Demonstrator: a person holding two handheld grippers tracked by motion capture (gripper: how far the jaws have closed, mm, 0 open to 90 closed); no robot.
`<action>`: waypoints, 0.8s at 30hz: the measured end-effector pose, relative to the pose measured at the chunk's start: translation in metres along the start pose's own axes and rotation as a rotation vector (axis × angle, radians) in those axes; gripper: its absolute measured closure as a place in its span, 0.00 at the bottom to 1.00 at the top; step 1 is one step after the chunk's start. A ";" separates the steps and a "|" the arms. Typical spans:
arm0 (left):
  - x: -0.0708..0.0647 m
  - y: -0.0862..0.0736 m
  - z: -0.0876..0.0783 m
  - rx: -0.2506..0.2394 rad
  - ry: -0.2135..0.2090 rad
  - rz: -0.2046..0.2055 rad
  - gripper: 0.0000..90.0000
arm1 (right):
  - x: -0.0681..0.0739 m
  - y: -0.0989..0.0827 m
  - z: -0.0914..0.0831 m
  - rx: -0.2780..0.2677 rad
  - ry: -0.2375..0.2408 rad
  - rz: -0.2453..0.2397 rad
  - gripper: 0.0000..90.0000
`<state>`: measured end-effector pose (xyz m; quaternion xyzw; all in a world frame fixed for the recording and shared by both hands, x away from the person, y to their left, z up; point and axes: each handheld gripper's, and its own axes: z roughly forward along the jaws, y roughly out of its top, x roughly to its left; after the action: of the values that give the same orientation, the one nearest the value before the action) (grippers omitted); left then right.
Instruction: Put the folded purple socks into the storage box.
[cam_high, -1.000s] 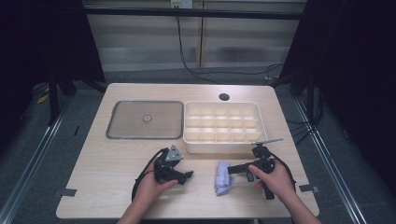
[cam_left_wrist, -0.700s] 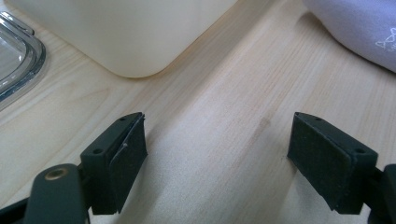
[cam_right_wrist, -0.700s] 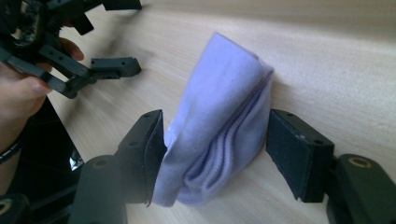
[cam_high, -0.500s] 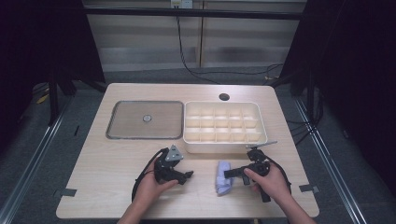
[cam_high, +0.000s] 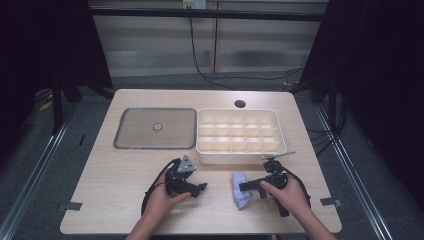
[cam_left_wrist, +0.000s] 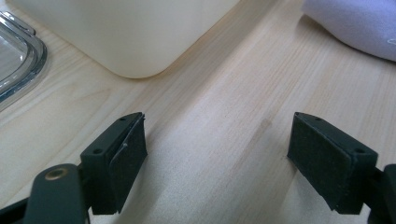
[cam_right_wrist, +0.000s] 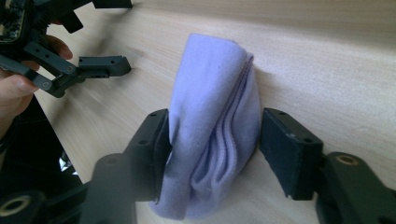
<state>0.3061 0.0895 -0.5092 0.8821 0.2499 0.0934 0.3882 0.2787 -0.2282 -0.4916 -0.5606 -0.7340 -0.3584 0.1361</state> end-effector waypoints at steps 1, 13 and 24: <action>0.000 0.000 0.000 0.000 0.000 0.000 0.21 | 0.001 0.000 0.000 0.005 -0.006 0.001 0.50; 0.000 0.000 0.000 0.000 0.001 0.000 0.21 | 0.002 -0.001 0.004 0.019 -0.037 -0.012 0.75; 0.000 0.000 0.000 0.002 0.002 -0.004 0.21 | -0.001 0.004 0.000 0.034 0.015 0.007 0.80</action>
<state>0.3056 0.0896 -0.5092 0.8818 0.2521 0.0932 0.3875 0.2829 -0.2288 -0.4907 -0.5580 -0.7371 -0.3495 0.1522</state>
